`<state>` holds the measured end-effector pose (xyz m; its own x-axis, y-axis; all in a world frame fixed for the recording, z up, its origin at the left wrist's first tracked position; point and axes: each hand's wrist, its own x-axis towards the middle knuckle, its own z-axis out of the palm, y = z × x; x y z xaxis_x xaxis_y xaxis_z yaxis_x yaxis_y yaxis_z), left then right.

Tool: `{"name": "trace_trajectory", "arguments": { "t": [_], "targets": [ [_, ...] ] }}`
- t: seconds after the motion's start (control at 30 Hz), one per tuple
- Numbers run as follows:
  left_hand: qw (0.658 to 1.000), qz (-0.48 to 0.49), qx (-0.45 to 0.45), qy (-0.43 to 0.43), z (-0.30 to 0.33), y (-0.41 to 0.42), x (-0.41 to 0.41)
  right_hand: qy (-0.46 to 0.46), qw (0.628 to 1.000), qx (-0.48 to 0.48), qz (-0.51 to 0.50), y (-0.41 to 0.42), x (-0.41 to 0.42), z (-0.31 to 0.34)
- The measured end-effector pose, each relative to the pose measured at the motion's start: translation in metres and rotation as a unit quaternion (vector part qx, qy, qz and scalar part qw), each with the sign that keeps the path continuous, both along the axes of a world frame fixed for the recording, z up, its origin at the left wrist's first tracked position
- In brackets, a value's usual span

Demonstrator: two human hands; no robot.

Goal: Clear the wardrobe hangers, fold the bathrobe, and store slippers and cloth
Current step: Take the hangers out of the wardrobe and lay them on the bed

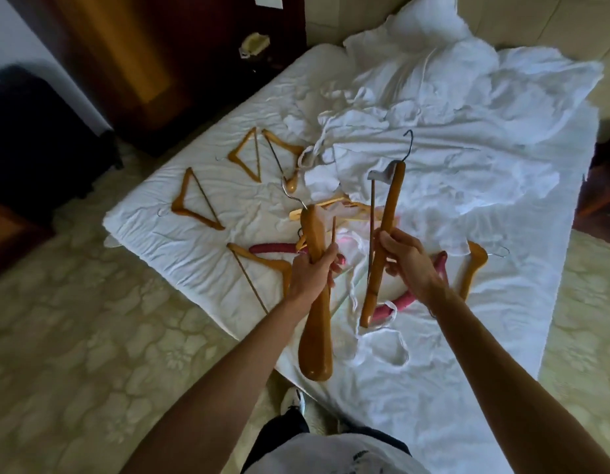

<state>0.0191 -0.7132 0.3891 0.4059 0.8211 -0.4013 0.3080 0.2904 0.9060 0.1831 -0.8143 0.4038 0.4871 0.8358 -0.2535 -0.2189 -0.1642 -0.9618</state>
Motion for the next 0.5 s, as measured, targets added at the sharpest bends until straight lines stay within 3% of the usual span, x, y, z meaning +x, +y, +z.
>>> {"name": "trace_trajectory", "arguments": {
  "t": [0.2,0.37,0.5],
  "targets": [
    [0.995,0.054,0.008,-0.084,0.037,0.041,-0.115,-0.015,0.988,-0.006,0.154,0.08,-0.091,0.01],
    [0.986,0.151,0.055,-0.039,0.054,0.073,-0.24,-0.032,0.961,0.004,0.274,0.158,-0.21,0.03],
    [0.964,0.253,0.062,-0.058,0.057,0.097,-0.347,-0.056,0.938,0.042,0.338,0.216,-0.323,0.041]
  ]
}}
